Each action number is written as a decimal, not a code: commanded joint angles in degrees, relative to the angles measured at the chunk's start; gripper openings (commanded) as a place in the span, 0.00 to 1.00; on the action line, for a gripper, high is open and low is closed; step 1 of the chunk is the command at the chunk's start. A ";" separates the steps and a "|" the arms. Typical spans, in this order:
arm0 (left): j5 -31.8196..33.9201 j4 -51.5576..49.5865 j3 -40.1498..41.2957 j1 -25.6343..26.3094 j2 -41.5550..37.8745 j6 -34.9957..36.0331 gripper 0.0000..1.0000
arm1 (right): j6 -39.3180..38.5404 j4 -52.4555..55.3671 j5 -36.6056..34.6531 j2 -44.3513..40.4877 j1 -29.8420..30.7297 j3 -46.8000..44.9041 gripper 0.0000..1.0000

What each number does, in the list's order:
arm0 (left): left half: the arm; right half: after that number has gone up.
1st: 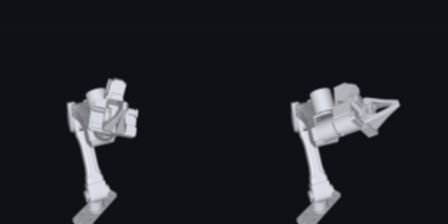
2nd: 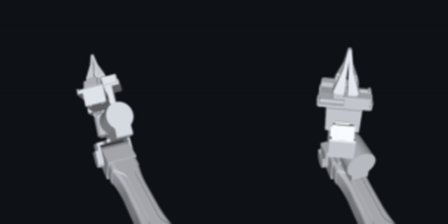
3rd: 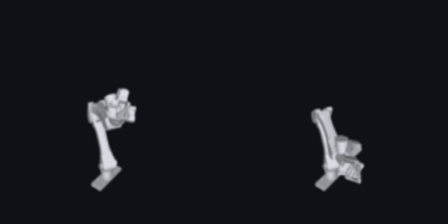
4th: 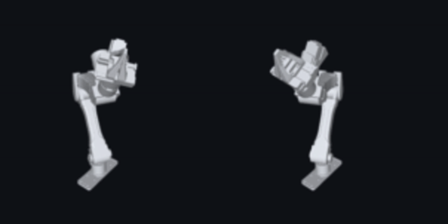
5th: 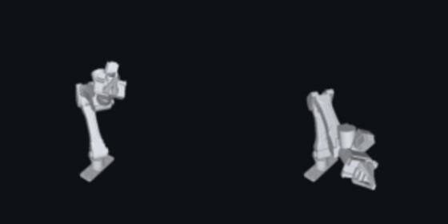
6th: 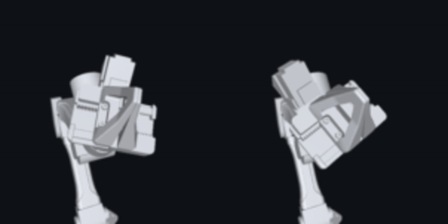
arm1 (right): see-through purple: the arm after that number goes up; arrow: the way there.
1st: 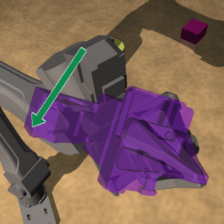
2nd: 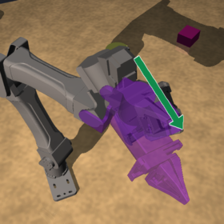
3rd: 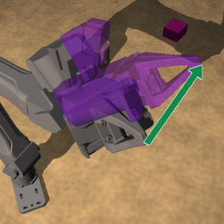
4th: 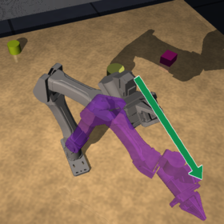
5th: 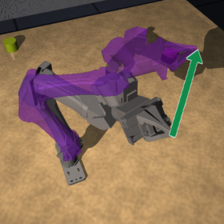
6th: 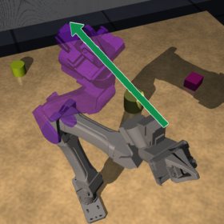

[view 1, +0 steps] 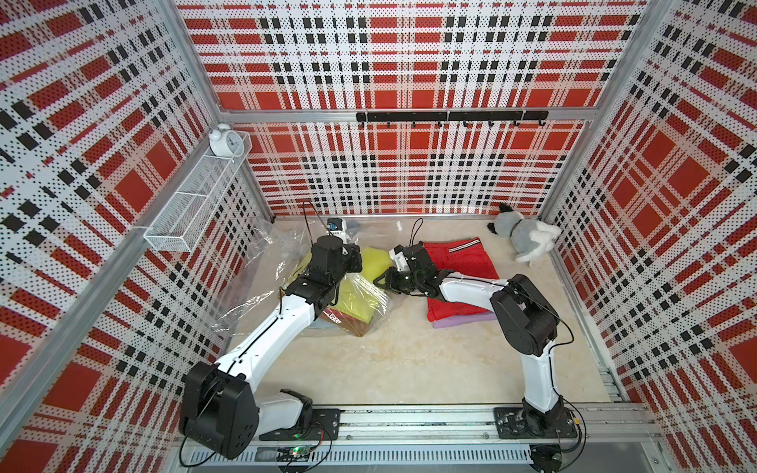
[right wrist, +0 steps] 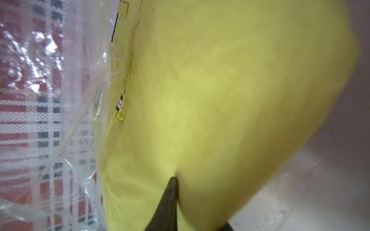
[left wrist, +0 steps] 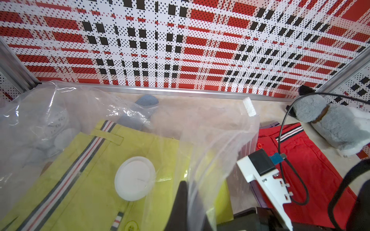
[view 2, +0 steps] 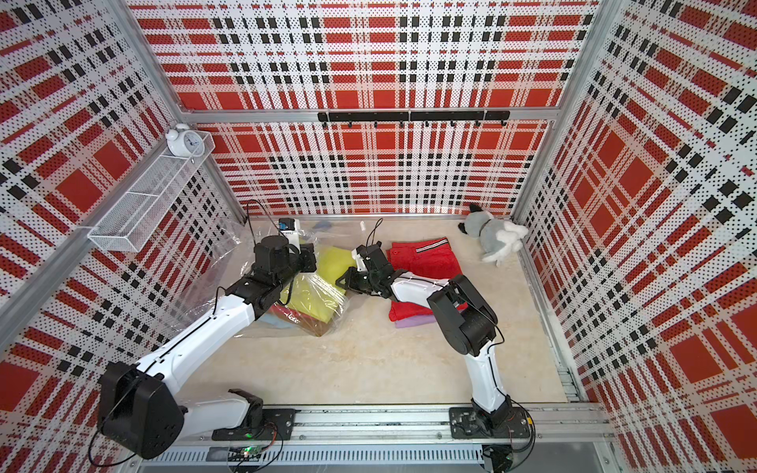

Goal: Take the trousers out of the vacuum bag
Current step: Take out the trousers from the vacuum bag.

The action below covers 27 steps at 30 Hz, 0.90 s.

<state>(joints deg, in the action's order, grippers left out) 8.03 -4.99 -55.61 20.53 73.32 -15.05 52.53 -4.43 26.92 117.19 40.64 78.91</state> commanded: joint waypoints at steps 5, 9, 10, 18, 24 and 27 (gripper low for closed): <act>-0.01 1.38 1.37 -0.72 -1.70 -0.38 0.00 | -7.45 9.17 -3.97 -5.46 0.62 5.30 0.05; -0.12 1.39 1.56 -0.93 -2.20 -0.36 0.00 | -9.51 12.02 -4.58 -6.59 0.58 7.45 0.01; -0.19 1.39 1.61 -1.07 -2.28 -0.33 0.00 | -10.29 13.13 -4.89 -7.02 0.58 8.05 0.00; -0.37 1.29 1.82 -2.03 -3.22 -0.22 0.00 | -14.70 18.82 -7.39 -12.32 -0.99 9.56 0.00; -0.88 1.28 1.93 -2.76 -3.34 -0.26 0.00 | -16.56 20.54 -9.46 -16.55 -2.61 7.69 0.02; -1.20 1.29 2.13 -2.87 -3.34 -0.34 0.00 | -15.39 18.41 -9.81 -17.82 -4.00 3.22 0.03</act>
<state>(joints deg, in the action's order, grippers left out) 6.98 -4.64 -54.35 18.35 71.37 -15.18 37.95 16.73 19.25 103.24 38.44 84.29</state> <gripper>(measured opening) 0.047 0.112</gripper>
